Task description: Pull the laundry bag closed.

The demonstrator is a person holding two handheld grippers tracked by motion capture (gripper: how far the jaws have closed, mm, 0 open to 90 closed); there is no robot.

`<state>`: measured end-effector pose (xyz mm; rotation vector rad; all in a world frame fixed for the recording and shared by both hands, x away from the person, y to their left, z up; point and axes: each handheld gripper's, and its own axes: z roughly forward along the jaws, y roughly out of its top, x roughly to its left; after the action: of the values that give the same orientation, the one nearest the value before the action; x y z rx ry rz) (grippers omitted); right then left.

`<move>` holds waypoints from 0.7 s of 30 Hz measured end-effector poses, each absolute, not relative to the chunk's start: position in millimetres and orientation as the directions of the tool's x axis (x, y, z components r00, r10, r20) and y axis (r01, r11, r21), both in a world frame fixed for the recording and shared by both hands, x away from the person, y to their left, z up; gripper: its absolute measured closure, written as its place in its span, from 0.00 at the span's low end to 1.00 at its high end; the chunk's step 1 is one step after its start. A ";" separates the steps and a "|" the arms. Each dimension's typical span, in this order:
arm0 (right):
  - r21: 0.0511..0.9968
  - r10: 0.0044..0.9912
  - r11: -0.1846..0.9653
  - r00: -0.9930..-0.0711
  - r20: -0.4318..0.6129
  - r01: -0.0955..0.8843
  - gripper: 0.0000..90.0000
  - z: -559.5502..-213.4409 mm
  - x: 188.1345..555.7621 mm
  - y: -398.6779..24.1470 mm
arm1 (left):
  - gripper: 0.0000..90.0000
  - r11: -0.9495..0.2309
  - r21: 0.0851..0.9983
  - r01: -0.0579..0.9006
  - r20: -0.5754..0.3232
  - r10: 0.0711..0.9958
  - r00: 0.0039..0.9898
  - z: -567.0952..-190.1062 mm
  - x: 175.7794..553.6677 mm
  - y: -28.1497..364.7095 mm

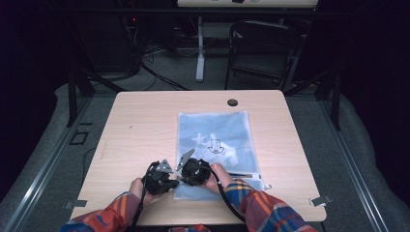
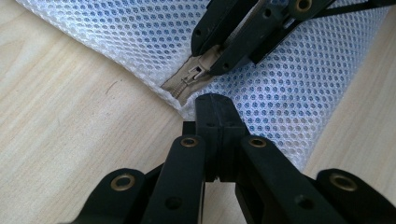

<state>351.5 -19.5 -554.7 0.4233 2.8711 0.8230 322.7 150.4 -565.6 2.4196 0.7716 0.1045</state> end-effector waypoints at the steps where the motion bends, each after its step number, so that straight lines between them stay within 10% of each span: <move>1: 0.534 0.300 0.813 -0.953 -0.044 0.231 0.91 -554.4 351.4 -19.7 | 1.00 -0.657 0.559 0.506 -0.101 0.551 0.828 -565.5 322.9 150.4; 21: 0.534 0.284 0.819 -0.957 -0.061 0.209 0.91 -554.4 350.7 -18.5 | 1.00 -0.653 0.567 0.502 -0.105 0.547 0.830 -564.9 324.0 151.0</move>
<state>350.7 -18.5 -554.4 0.3903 2.8637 0.8158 324.0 151.0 -564.9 2.4111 0.7665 0.0994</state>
